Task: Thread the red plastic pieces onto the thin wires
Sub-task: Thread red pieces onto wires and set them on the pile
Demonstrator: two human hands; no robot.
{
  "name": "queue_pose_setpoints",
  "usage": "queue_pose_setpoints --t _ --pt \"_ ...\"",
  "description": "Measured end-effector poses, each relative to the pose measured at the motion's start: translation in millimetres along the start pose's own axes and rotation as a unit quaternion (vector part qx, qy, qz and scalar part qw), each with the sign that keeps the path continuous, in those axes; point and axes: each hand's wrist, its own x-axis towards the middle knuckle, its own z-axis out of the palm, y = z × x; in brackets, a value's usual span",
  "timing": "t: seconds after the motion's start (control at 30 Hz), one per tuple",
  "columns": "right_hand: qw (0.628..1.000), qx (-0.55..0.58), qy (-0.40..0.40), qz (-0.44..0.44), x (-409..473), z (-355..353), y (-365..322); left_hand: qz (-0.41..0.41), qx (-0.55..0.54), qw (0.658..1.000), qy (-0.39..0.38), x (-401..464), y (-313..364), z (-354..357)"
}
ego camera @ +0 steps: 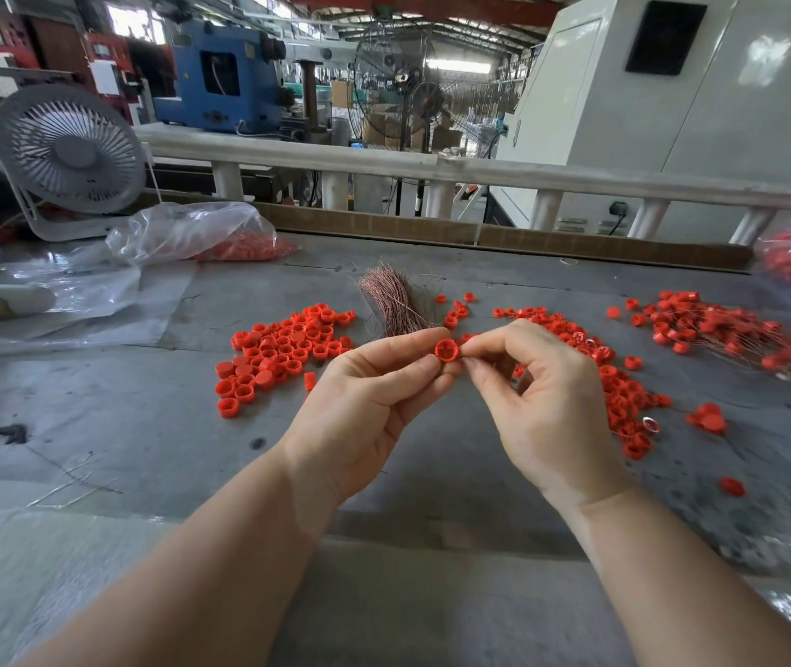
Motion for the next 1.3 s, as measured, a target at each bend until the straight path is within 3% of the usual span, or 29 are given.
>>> queue_pose_setpoints --t 1.3 --pt "1.0 0.015 -0.008 0.021 -0.2 -1.0 -0.3 0.002 -0.006 1.0 -0.015 -1.4 0.4 1.3"
